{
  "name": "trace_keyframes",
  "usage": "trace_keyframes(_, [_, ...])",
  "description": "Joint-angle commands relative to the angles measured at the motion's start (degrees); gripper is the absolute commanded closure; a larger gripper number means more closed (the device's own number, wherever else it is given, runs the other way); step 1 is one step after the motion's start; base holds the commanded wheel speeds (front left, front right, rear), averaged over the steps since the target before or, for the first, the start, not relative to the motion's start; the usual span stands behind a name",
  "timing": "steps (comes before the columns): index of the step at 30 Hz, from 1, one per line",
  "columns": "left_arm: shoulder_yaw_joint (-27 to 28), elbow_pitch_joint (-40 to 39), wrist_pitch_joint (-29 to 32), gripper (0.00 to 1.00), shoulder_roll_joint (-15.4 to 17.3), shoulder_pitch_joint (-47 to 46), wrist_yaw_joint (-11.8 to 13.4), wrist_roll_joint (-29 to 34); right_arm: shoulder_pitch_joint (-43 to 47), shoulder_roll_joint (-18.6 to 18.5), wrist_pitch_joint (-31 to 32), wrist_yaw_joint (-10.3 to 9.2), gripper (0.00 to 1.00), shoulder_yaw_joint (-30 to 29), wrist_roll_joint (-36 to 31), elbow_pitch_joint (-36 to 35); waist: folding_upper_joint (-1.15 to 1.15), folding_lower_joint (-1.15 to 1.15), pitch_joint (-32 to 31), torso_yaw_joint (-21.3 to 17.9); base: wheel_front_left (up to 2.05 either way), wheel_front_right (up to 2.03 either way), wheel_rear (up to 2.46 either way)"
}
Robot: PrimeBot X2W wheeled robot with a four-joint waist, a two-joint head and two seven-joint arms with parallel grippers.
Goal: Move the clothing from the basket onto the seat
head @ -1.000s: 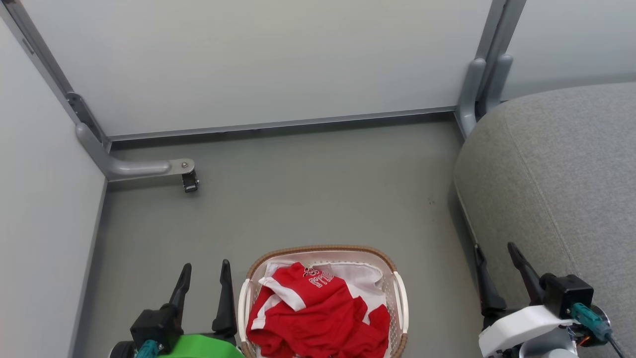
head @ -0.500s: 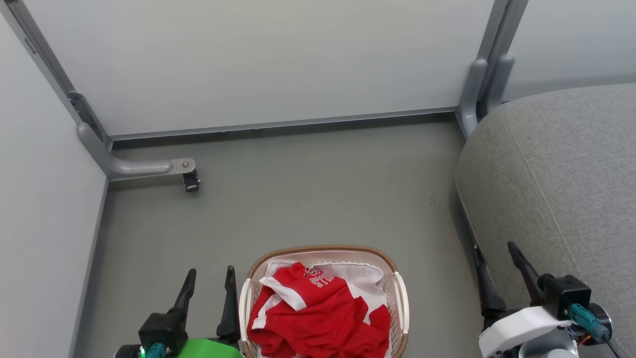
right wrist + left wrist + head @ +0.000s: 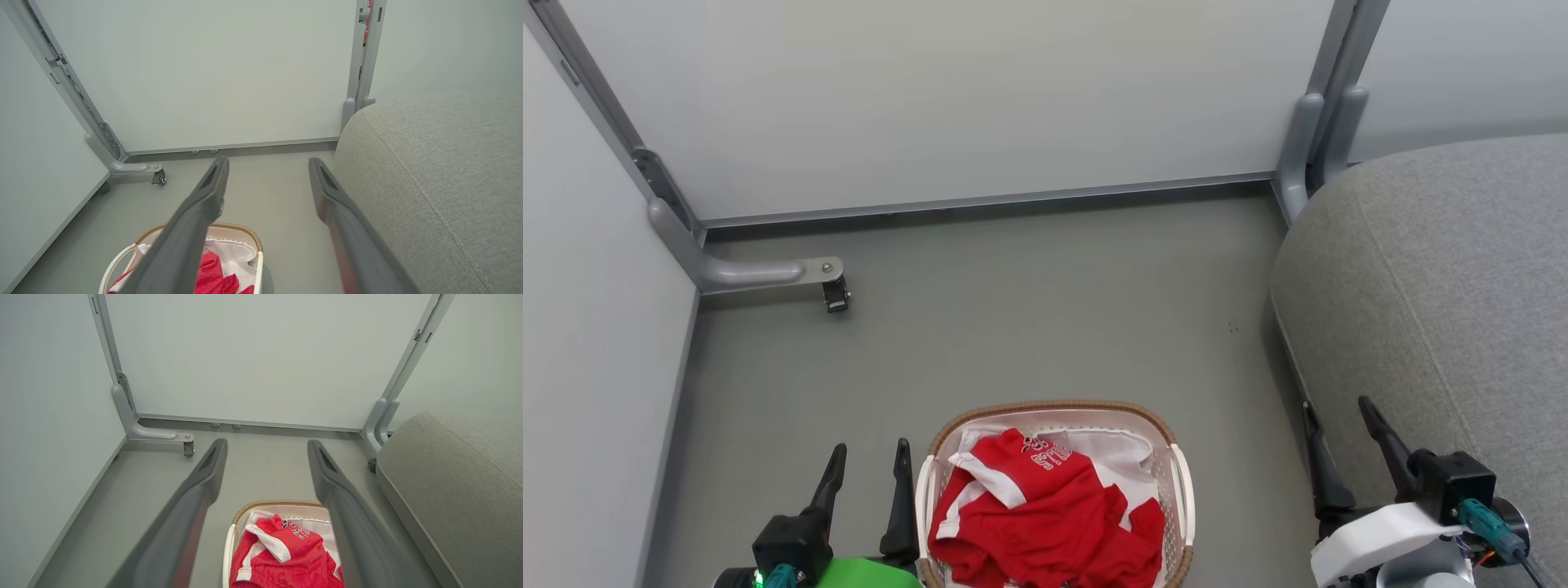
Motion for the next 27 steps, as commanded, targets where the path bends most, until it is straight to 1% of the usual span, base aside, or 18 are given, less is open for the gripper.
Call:
trace_keyframes(1, [0.05,0.19,-0.22,0.0,0.36,-0.28,0.09,0.1,0.4,-0.34,-0.29,-0.02,0.0,-0.15,0.11,-0.23,0.0,0.0,0.12,0.01,0.0,0.0,0.0])
trace_keyframes(11, [-0.09,-0.11,-0.22,0.0,0.36,-1.11,-0.01,0.19,-0.4,-0.34,-0.29,-0.02,0.0,-0.25,0.53,-1.22,0.0,0.0,1.46,-0.05,0.0,0.0,0.0])
trace_keyframes(17, [-0.56,-0.05,-0.22,0.0,0.36,-2.2,-0.33,1.16,-1.26,-0.33,-0.29,-0.02,0.0,-0.61,0.47,-1.9,0.0,0.0,3.28,-0.26,0.0,0.0,0.0])
trace_keyframes(21, [-0.9,0.38,-0.23,0.0,0.35,-4.25,-1.02,3.12,-2.28,-0.33,-0.29,-0.02,0.0,-0.82,0.63,-2.88,0.0,0.0,5.59,-0.52,0.0,0.0,0.0])
trace_keyframes(27, [-1.18,1.44,-0.22,0.0,0.35,-9.82,-2.49,6.38,-4.98,-0.33,-0.29,-0.02,0.0,-1.4,0.66,-4.11,0.0,0.0,11.17,-1.26,0.0,0.0,0.0])
